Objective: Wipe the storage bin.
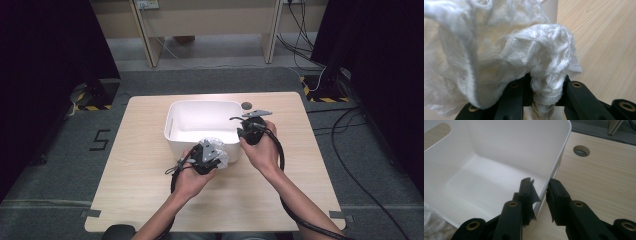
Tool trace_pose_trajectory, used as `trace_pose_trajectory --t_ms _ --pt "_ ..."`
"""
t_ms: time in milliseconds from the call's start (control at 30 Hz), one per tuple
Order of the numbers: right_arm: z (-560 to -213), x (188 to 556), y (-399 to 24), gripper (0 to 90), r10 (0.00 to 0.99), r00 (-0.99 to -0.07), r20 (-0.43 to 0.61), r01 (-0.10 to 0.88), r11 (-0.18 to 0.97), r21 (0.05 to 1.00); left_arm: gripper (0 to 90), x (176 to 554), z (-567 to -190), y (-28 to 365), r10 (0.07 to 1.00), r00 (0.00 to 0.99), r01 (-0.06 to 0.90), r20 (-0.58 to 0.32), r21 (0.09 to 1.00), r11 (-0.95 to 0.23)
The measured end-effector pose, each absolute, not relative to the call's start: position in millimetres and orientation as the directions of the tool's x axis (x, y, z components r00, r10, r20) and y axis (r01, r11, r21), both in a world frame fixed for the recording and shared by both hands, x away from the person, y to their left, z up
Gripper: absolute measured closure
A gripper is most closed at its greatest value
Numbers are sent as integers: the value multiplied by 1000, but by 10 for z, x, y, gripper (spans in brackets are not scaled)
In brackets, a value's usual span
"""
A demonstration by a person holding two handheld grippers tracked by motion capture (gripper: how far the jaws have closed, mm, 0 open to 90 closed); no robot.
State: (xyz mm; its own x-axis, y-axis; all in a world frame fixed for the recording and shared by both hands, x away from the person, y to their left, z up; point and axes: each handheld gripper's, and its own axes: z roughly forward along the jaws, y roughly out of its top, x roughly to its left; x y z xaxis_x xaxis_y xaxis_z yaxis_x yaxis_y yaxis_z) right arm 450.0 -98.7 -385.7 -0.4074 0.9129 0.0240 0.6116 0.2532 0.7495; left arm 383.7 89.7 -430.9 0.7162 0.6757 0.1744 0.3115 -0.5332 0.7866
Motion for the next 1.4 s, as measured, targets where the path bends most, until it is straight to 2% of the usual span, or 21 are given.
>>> trace_pose_trajectory --t_ms 700,1400 --pt "-3860 4502 -985 749 913 -408 25 610 252 751 749 3827 -4341 845 668 717 288 199 788 -544" --pt "-3862 4506 -990 749 913 -408 24 609 252 752 749 3878 -4502 770 651 734 310 194 757 -575"
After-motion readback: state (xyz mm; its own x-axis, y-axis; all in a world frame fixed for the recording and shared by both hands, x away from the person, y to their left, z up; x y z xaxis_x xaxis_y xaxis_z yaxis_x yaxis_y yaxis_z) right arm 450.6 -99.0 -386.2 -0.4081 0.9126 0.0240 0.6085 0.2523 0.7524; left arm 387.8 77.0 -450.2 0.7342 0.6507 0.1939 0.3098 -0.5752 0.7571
